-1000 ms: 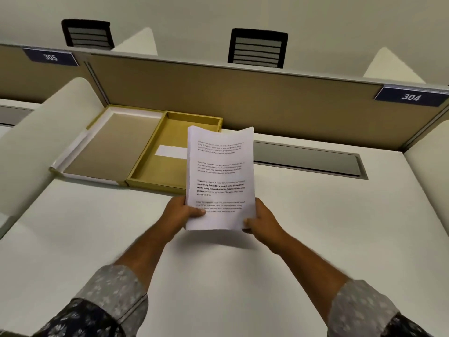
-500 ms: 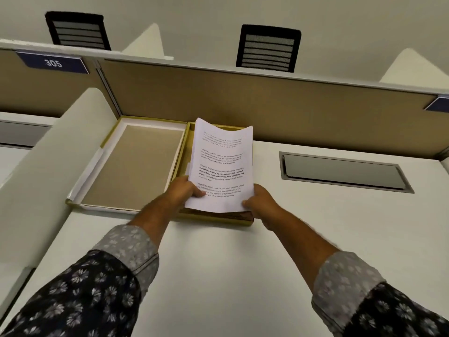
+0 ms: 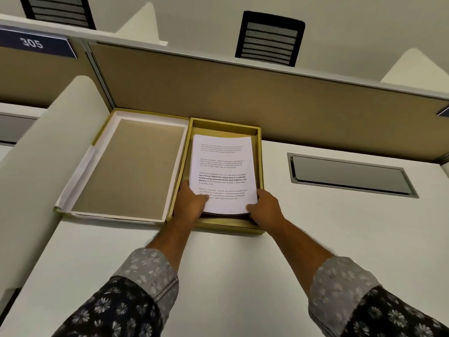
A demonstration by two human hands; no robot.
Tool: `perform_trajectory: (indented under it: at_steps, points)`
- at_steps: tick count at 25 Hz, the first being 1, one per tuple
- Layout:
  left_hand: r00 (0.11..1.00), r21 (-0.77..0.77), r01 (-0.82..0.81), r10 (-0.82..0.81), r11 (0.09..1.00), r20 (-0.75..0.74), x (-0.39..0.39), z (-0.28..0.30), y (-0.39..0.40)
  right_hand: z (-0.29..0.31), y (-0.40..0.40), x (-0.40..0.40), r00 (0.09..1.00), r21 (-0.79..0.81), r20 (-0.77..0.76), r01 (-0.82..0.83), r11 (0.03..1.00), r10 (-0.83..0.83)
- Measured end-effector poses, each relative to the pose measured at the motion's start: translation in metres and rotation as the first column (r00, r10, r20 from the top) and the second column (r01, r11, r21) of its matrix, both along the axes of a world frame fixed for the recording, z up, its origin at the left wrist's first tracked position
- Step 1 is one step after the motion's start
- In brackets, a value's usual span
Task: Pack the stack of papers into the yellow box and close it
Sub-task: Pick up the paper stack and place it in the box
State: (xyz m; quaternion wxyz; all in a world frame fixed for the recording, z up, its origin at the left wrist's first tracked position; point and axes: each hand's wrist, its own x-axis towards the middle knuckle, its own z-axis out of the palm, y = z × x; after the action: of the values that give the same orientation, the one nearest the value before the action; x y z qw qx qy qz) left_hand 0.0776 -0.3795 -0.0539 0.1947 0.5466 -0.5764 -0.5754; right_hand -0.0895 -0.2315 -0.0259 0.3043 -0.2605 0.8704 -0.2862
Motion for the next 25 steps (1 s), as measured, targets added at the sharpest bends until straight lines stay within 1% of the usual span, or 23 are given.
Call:
perform_trajectory:
  at_steps: [2,4,11,15,16,18,20,22,24,25]
  points:
    - [0.999,-0.127,0.022,-0.016,0.992,0.049,0.002,-0.004,0.004,-0.001,-0.001,0.001,0.999,0.036,-0.036,-0.028,0.999,0.029]
    - [0.997,-0.191,0.032,-0.019,0.981,0.069,0.002,-0.006,0.006,-0.002,-0.001,0.002,0.996,0.065,-0.062,-0.062,0.996,0.066]
    - [0.992,-0.197,0.107,-0.092,0.975,0.085,0.003,0.002,0.004,-0.004,0.002,0.005,0.980,0.146,-0.118,-0.143,0.979,0.160]
    - [0.986,-0.241,0.096,-0.059,0.966,0.157,0.003,0.010,0.014,0.005,0.006,0.011,0.974,0.173,-0.106,-0.180,0.968,0.200]
    - [0.984,-0.260,0.087,-0.041,0.962,0.175,0.003,0.013,0.018,0.007,0.007,0.013,0.971,0.191,-0.119,-0.182,0.965,0.207]
    - [0.982,-0.302,0.093,-0.037,0.949,0.184,0.003,0.020,0.025,0.013,0.012,0.016,0.960,0.204,-0.199,-0.158,0.966,0.199]
    - [0.978,-0.342,0.111,-0.042,0.933,0.203,0.007,0.027,0.034,0.020,0.020,0.019,0.955,0.163,-0.260,-0.101,0.982,0.141]
    - [0.973,-0.400,0.137,-0.047,0.906,0.226,0.017,0.034,0.046,0.029,0.031,0.024,0.956,0.103,-0.287,-0.036,0.994,0.064]
    - [0.973,-0.461,0.158,-0.058,0.873,0.224,0.029,0.040,0.058,0.038,0.041,0.028,0.959,0.053,-0.280,-0.020,0.998,0.034]
    - [0.977,-0.478,0.162,-0.071,0.863,0.201,0.035,0.042,0.066,0.043,0.049,0.030,0.960,0.023,-0.277,-0.037,0.999,0.042]
